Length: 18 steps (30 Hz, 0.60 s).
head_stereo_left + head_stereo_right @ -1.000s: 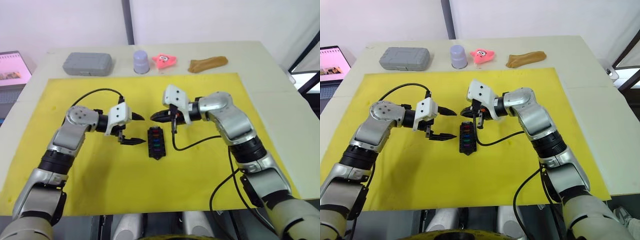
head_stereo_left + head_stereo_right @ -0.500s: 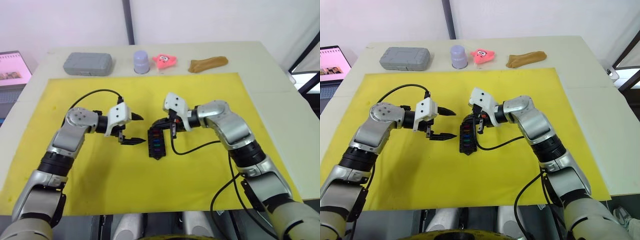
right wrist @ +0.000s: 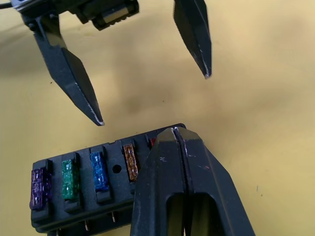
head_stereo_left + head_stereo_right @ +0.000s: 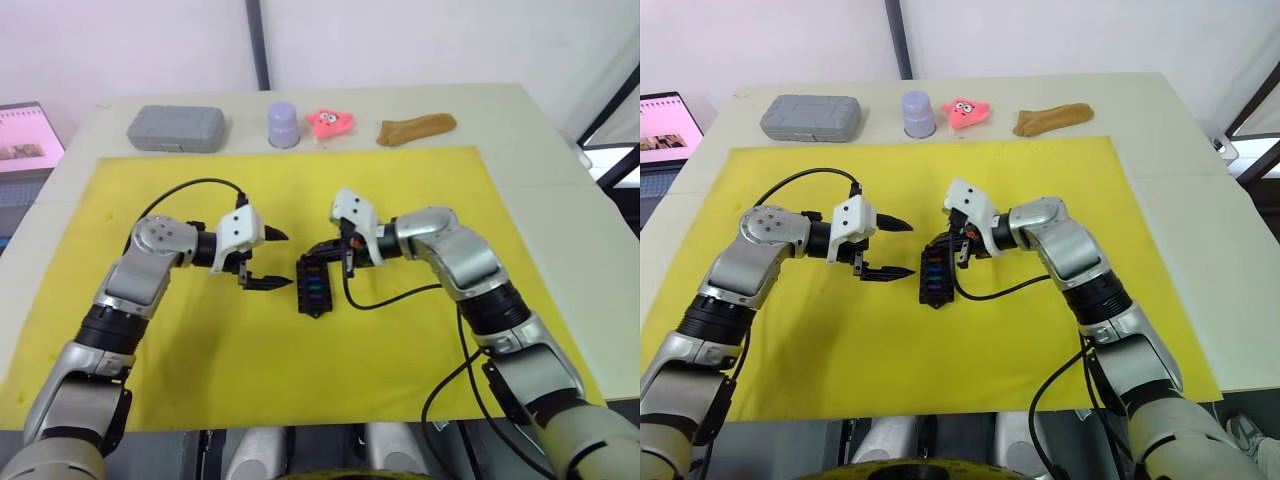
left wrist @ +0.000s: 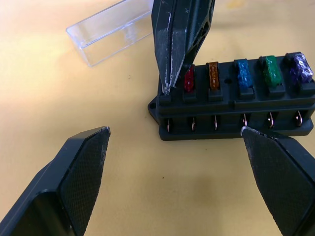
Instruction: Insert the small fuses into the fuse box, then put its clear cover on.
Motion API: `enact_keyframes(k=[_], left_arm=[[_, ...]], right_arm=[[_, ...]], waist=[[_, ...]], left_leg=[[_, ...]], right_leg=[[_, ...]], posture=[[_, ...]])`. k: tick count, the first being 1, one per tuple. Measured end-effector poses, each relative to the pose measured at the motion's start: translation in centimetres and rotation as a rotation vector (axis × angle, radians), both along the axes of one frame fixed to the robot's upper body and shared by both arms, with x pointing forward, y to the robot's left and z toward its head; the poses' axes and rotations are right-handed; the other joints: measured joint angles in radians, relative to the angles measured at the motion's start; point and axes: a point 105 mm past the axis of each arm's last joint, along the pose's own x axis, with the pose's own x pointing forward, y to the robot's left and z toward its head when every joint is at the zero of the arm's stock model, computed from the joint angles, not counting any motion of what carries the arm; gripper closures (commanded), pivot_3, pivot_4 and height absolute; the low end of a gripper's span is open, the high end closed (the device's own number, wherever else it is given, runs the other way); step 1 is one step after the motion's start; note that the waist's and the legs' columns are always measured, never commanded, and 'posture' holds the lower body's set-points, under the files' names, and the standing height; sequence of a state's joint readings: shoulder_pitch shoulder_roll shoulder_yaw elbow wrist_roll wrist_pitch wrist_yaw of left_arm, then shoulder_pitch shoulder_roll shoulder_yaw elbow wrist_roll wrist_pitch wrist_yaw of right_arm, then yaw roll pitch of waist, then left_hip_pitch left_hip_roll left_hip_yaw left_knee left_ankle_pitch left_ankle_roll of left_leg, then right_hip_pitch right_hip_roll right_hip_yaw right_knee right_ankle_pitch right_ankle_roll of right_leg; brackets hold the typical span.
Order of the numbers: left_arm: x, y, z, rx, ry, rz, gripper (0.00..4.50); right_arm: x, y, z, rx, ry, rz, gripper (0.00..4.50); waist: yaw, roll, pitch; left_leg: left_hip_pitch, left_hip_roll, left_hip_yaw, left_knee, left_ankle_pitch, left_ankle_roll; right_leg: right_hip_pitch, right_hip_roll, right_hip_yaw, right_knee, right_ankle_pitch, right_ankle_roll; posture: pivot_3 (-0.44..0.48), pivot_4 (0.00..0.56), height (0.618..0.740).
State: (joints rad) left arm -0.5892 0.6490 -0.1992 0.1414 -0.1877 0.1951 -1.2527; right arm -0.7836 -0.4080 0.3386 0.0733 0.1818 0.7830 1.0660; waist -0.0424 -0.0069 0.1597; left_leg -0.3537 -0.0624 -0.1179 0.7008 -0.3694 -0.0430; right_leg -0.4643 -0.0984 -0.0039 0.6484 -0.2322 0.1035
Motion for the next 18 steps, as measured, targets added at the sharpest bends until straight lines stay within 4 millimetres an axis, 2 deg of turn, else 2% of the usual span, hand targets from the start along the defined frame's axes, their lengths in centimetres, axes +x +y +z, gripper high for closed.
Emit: enact_keyframes(k=[10, 18], left_arm=[[0.1, 0.1, 0.0, -0.001, 0.007, 0.014, 0.00], [0.1, 0.1, 0.2, -0.007, -0.004, 0.018, 0.00]], right_arm=[[0.2, -0.2, 0.4, 0.046, 0.062, -0.045, 4.49], [-0.1, -0.3, 2.0, 0.126, 0.129, -0.052, 4.49]], waist=[[0.001, 0.000, 0.000], [-0.002, 0.000, 0.000]], left_leg=[[0.000, 0.000, 0.000, 0.000, 0.000, 0.000], [-0.001, 0.000, 0.000, 0.000, 0.000, 0.000]], right_leg=[[0.000, 0.000, 0.000, 0.000, 0.000, 0.000], [-0.002, 0.000, 0.000, 0.000, 0.000, 0.000]], posture=[[0.000, 0.150, 0.740], [0.000, 0.150, 0.740]])
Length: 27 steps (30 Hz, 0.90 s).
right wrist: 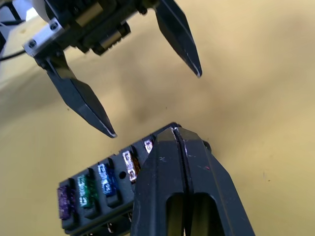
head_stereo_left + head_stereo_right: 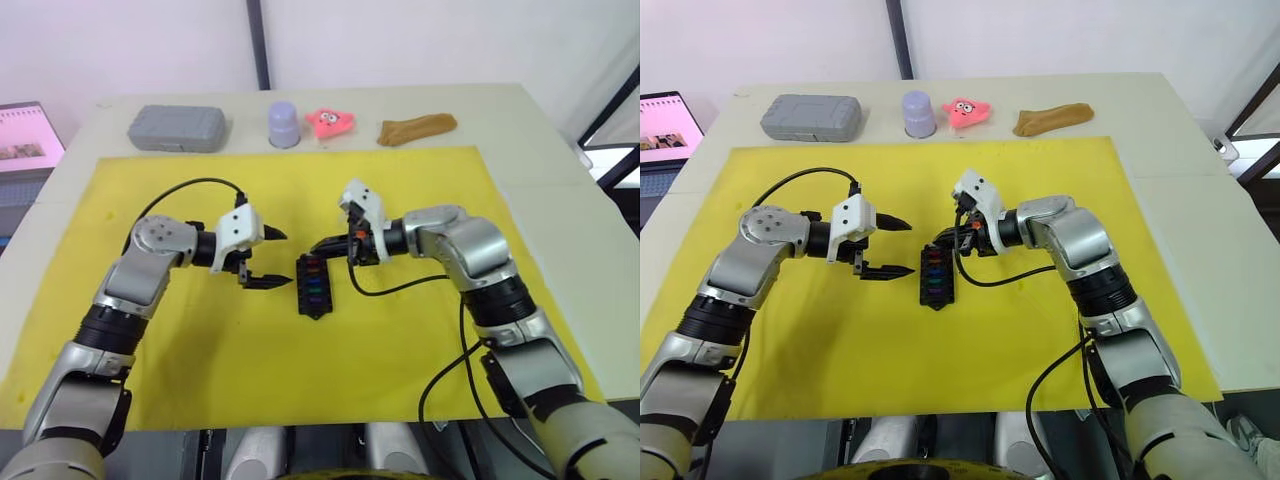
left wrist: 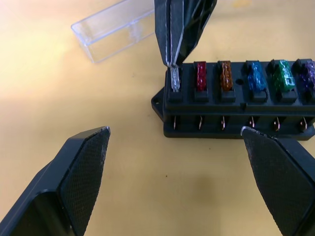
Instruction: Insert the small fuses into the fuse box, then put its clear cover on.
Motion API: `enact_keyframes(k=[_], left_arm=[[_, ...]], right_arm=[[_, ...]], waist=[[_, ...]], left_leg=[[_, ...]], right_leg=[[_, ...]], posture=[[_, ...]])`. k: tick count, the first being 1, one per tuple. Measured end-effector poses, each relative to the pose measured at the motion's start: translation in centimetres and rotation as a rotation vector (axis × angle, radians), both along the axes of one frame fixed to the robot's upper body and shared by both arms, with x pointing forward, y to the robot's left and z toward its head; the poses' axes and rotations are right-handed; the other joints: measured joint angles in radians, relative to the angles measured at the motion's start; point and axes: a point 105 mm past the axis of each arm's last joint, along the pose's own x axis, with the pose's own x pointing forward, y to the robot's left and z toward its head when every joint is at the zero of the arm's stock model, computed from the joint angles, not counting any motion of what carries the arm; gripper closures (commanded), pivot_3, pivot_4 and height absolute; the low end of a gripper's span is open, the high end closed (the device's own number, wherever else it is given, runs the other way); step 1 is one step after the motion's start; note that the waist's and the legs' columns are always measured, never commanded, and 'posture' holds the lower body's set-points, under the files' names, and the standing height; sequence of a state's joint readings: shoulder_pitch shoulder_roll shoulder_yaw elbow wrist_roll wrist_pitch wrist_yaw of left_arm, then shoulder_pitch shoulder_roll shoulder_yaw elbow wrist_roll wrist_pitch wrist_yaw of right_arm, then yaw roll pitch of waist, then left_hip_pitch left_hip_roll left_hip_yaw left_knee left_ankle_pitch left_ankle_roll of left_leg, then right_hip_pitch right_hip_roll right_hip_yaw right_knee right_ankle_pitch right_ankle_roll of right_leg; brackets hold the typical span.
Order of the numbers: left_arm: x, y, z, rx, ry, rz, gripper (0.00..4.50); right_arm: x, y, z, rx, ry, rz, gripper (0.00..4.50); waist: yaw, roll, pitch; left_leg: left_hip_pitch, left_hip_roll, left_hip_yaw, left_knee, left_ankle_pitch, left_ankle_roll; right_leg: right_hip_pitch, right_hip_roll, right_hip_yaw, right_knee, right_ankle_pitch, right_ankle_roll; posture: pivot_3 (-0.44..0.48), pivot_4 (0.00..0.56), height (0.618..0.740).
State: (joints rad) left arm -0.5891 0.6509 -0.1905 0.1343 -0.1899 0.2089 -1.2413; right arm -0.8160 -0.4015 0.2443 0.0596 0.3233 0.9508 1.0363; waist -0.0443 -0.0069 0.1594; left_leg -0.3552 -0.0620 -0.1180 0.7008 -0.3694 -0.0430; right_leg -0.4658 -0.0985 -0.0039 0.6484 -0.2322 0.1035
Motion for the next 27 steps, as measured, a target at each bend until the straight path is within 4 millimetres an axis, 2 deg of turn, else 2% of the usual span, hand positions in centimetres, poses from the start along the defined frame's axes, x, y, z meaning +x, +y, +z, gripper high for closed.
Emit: enact_keyframes(k=[4, 16, 27], left_arm=[[0.0, 0.0, 0.1, -0.003, -0.001, 0.001, 0.00], [-0.2, -0.1, 0.1, -0.003, -0.007, -0.002, 0.00], [-0.3, 0.0, -0.3, -0.006, 0.002, 0.004, 0.00]], right_arm=[[0.1, 0.2, 0.4, 0.002, -0.016, 0.002, 4.49], [0.5, 0.6, -1.5, -0.070, -0.042, 0.015, 4.49], [0.5, 0.6, -1.8, -0.110, -0.035, 0.028, 4.49]], waist=[[0.000, 0.000, 0.000], [0.000, 0.000, 0.000], [0.002, 0.000, 0.000]], left_leg=[[0.000, 0.000, 0.000, 0.000, 0.000, 0.000], [0.000, 0.000, 0.000, 0.000, 0.000, 0.000], [0.001, 0.000, 0.000, 0.000, 0.000, 0.000]], right_leg=[[0.000, 0.000, 0.000, 0.000, 0.000, 0.000], [0.000, 0.000, 0.000, 0.000, 0.000, 0.000], [0.001, 0.000, 0.000, 0.000, 0.000, 0.000]], posture=[[0.000, 0.150, 0.740], [0.000, 0.150, 0.740], [0.000, 0.150, 0.740]])
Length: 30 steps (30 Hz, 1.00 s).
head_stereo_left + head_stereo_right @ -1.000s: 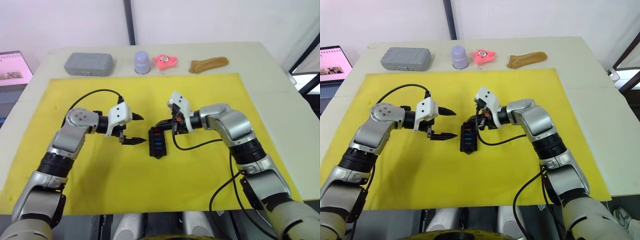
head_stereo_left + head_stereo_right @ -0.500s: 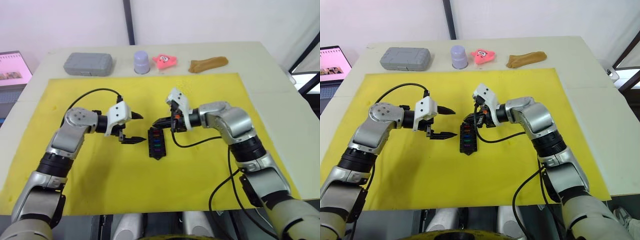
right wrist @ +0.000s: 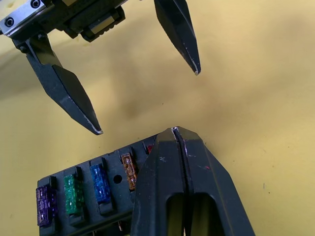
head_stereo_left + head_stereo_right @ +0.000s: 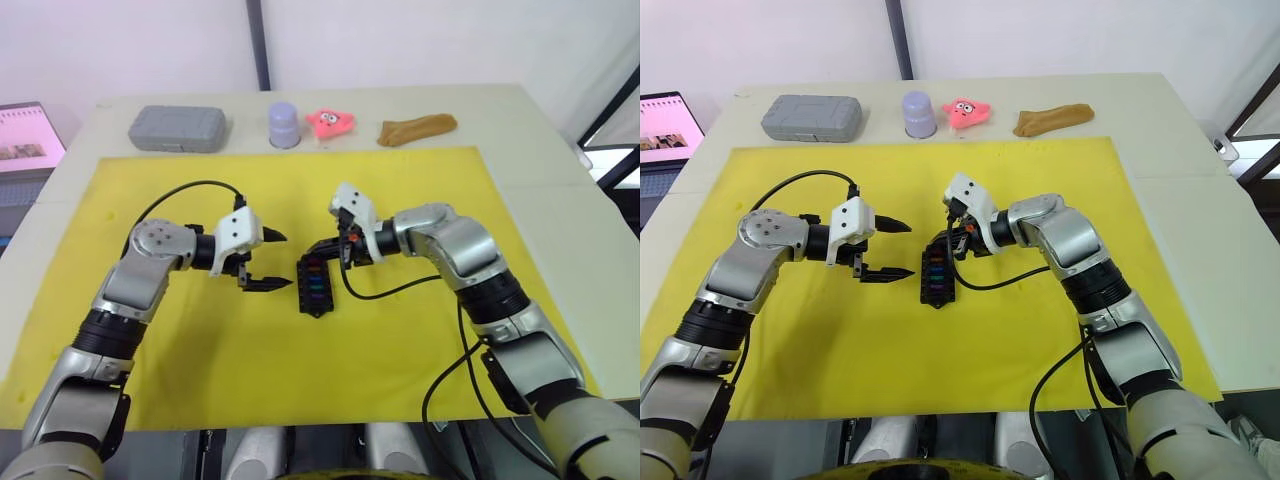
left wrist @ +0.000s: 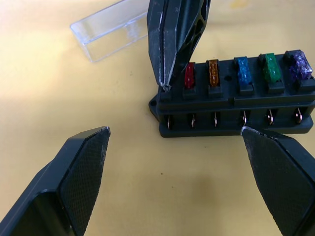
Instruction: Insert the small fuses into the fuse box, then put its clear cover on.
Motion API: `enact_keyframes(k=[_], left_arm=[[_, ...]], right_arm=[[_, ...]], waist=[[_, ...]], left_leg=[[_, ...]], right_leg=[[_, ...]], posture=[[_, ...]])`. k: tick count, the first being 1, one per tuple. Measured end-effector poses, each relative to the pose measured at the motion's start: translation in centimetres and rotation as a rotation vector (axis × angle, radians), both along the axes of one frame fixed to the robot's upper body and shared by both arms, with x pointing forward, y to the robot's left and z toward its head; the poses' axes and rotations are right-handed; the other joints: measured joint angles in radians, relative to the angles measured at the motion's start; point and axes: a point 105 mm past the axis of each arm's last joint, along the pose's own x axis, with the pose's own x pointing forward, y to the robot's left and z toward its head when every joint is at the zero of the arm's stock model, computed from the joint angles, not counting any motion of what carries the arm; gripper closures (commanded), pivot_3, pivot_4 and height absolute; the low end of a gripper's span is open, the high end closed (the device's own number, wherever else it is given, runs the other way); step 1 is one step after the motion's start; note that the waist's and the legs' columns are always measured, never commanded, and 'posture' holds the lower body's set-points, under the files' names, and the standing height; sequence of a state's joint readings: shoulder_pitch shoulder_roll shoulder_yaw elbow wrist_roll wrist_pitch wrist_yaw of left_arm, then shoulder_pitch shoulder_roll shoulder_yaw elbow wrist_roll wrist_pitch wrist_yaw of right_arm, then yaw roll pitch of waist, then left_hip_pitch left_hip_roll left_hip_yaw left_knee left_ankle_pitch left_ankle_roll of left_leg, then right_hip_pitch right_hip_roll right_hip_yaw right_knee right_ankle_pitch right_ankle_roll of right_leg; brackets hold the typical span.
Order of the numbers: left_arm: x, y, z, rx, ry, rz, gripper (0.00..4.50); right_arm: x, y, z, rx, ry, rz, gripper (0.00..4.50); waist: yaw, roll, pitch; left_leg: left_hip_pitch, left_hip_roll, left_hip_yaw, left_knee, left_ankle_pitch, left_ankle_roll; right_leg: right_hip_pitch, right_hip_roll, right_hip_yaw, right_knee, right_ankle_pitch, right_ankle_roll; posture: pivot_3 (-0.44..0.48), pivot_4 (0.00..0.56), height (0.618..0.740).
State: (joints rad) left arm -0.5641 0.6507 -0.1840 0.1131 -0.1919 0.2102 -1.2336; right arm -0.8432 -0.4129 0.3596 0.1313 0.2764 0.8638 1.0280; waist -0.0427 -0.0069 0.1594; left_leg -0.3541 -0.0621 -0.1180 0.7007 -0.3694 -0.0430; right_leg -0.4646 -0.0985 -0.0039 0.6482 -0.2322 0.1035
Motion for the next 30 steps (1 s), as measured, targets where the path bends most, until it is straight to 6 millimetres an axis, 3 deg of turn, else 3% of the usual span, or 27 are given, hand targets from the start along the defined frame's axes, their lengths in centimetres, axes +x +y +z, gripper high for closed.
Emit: enact_keyframes(k=[13, 21, 25, 30], left_arm=[[0.0, 0.0, 0.0, -0.001, -0.001, 0.001, 0.00], [0.1, 0.3, 0.2, -0.002, -0.005, 0.011, 0.00], [0.0, 0.5, 0.7, -0.028, -0.002, 0.024, 0.00], [-0.6, 1.6, 1.2, -0.056, -0.005, 0.074, 0.00]], right_arm=[[0.5, -0.1, -0.4, -0.045, -0.004, -0.020, 4.49], [0.3, -0.5, 0.5, 0.037, -0.011, -0.039, 4.49], [0.0, -1.1, 1.8, 0.070, -0.115, -0.050, 4.49], [-0.6, -3.8, 3.5, 0.054, -0.310, -0.111, 4.49]], waist=[[0.004, 0.000, 0.000], [0.002, 0.000, 0.000], [0.000, 0.000, 0.000], [0.002, 0.000, 0.000]], left_leg=[[0.001, 0.000, 0.000, 0.000, 0.000, 0.000], [0.000, 0.000, 0.000, 0.000, 0.000, 0.000], [-0.002, 0.000, 0.000, 0.000, 0.000, 0.000], [-0.002, 0.000, 0.000, -0.001, 0.000, 0.000]], right_leg=[[0.002, 0.000, 0.000, -0.001, 0.000, 0.000], [0.000, 0.000, 0.000, 0.000, 0.000, 0.000], [-0.001, 0.000, 0.000, 0.000, 0.000, 0.000], [-0.001, 0.000, 0.000, -0.001, 0.000, 0.000]], posture=[[0.000, 0.150, 0.740], [0.000, 0.150, 0.740], [0.000, 0.150, 0.740], [0.000, 0.150, 0.740]])
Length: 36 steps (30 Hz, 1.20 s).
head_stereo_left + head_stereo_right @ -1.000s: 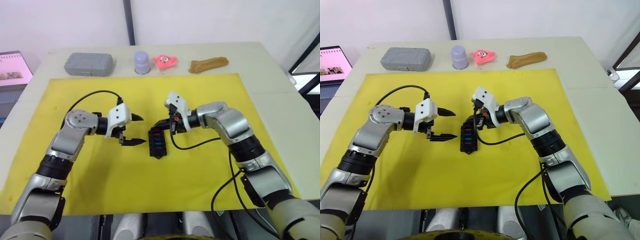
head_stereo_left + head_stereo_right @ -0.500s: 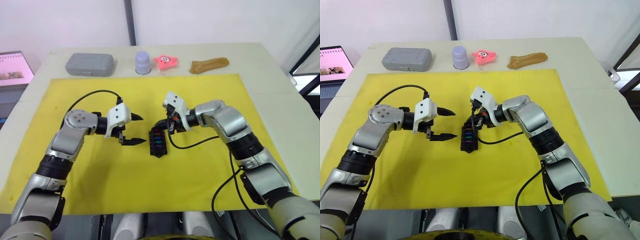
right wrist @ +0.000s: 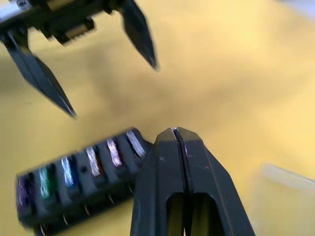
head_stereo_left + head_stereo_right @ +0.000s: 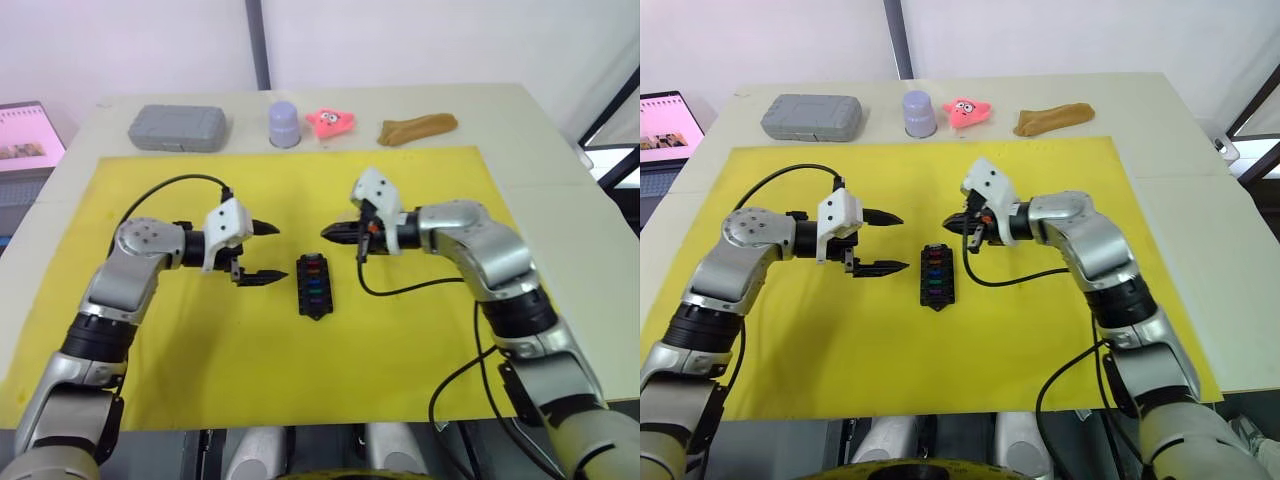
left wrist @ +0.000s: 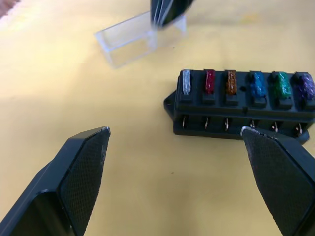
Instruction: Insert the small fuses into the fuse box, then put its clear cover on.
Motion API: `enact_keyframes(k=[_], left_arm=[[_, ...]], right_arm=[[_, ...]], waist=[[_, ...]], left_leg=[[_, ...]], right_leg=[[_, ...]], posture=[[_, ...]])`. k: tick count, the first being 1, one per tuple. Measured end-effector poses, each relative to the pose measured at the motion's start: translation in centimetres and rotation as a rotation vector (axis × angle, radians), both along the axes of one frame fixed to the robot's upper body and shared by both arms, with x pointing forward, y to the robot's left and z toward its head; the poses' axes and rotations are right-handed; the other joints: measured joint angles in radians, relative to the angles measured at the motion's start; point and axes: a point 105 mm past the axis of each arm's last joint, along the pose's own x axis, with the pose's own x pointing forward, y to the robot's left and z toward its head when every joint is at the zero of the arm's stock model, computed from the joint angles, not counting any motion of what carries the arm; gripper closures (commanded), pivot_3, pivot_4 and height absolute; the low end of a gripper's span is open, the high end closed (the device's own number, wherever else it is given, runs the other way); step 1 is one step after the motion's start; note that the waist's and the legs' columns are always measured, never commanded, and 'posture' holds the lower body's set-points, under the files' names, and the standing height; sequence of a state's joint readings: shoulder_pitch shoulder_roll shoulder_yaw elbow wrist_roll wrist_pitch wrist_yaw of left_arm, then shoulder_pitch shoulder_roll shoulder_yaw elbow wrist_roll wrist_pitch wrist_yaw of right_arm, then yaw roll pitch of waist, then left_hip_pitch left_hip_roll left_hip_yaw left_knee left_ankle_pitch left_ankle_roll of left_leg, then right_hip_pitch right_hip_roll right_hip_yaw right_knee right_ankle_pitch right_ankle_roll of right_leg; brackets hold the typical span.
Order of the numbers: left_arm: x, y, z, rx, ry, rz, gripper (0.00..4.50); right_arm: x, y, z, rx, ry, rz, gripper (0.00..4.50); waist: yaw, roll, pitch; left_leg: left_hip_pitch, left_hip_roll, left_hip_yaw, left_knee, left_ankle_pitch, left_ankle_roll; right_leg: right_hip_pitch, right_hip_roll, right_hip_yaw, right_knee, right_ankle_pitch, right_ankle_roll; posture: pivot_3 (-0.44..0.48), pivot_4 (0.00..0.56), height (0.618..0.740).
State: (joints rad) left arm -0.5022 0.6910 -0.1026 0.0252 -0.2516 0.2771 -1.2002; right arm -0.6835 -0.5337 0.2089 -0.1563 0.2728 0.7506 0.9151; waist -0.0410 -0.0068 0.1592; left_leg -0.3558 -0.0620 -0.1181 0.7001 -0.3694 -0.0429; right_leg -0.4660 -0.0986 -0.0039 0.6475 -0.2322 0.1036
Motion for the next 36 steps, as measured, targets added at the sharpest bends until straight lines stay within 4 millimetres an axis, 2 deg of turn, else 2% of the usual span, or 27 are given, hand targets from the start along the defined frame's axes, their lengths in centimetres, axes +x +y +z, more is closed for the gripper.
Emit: enact_keyframes(k=[2, 5, 8, 12, 15, 19, 23, 30, 33, 36], left_arm=[[-0.5, 0.7, -0.3, -0.005, 0.018, 0.024, 0.00], [-1.4, 1.8, -0.4, -0.009, 0.037, 0.065, 0.00], [-2.6, 4.3, -0.8, 0.026, 0.081, 0.139, 0.00], [-3.6, 7.3, -1.2, 0.060, 0.135, 0.235, 0.00], [-4.2, 7.7, -1.0, 0.054, 0.131, 0.245, 0.00], [-4.4, 7.9, -1.3, 0.055, 0.144, 0.253, 0.00], [-4.3, 7.0, -1.0, 0.033, 0.129, 0.230, 0.00], [-4.5, 4.2, -1.8, 0.017, 0.148, 0.158, 0.00], [-4.7, 3.0, -1.3, 0.007, 0.132, 0.135, 0.00], [-5.0, 3.1, -1.8, 0.009, 0.145, 0.150, 0.00]], right_arm=[[-0.4, -1.4, 0.2, 0.011, -0.085, -0.045, 4.49], [-1.8, -4.4, -0.6, -0.043, -0.141, -0.108, 4.49], [-4.2, -8.9, -2.1, -0.126, -0.071, -0.161, 3.74], [-6.5, -12.8, -2.8, -0.134, 0.026, -0.224, 1.73], [-7.4, -14.3, -2.6, -0.151, 0.020, -0.256, 0.15], [-7.7, -15.0, -2.9, -0.156, 0.034, -0.281, 0.06], [-7.2, -14.6, -2.3, -0.155, 0.003, -0.274, 0.06], [-4.5, -11.5, -0.9, -0.116, -0.077, -0.217, 0.06], [-3.6, -9.9, -0.5, -0.077, -0.086, -0.206, 0.06], [-3.2, -9.2, -0.9, -0.063, -0.062, -0.226, 0.06]], waist=[[0.001, 0.000, 0.000], [0.006, 0.000, 0.000], [0.020, 0.000, 0.001], [0.029, 0.000, 0.001], [0.033, 0.000, 0.001], [0.031, -0.001, 0.001], [0.031, 0.000, 0.002], [0.028, 0.000, 0.002], [0.029, 0.000, 0.002], [0.031, 0.000, 0.002]], left_leg=[[0.000, 0.000, 0.000, 0.000, 0.000, 0.000], [0.000, 0.000, 0.001, 0.000, 0.000, 0.000], [0.001, 0.001, 0.002, -0.001, 0.000, 0.001], [0.006, 0.002, 0.003, -0.001, -0.001, 0.002], [0.009, 0.002, 0.003, -0.001, -0.004, 0.008], [0.014, 0.002, 0.004, -0.001, -0.004, 0.006], [0.018, 0.003, 0.003, -0.003, -0.005, 0.009], [0.017, 0.003, 0.003, -0.003, -0.003, 0.005], [0.016, 0.003, 0.003, -0.003, -0.003, 0.006], [0.016, 0.003, 0.003, -0.003, -0.004, 0.006]], right_leg=[[0.000, 0.000, 0.000, 0.000, 0.000, 0.000], [0.000, 0.000, 0.001, 0.000, 0.000, 0.000], [0.001, 0.001, 0.001, -0.001, 0.000, 0.000], [0.007, 0.002, 0.001, -0.002, 0.000, 0.000], [0.011, 0.001, 0.001, -0.003, 0.000, 0.000], [0.016, 0.002, 0.001, -0.004, 0.000, 0.000], [0.021, 0.002, 0.001, -0.008, 0.000, 0.000], [0.021, 0.002, 0.001, -0.011, 0.000, 0.000], [0.021, 0.002, 0.001, -0.013, 0.001, 0.001], [0.022, 0.002, 0.001, -0.014, 0.001, 0.002]], posture=[[0.000, 0.150, 0.740], [0.000, 0.150, 0.740], [0.000, 0.150, 0.740], [0.000, 0.150, 0.740], [0.000, 0.150, 0.740], [0.000, 0.150, 0.740], [0.000, 0.150, 0.740], [0.000, 0.150, 0.740], [0.000, 0.150, 0.740], [0.000, 0.150, 0.740]])
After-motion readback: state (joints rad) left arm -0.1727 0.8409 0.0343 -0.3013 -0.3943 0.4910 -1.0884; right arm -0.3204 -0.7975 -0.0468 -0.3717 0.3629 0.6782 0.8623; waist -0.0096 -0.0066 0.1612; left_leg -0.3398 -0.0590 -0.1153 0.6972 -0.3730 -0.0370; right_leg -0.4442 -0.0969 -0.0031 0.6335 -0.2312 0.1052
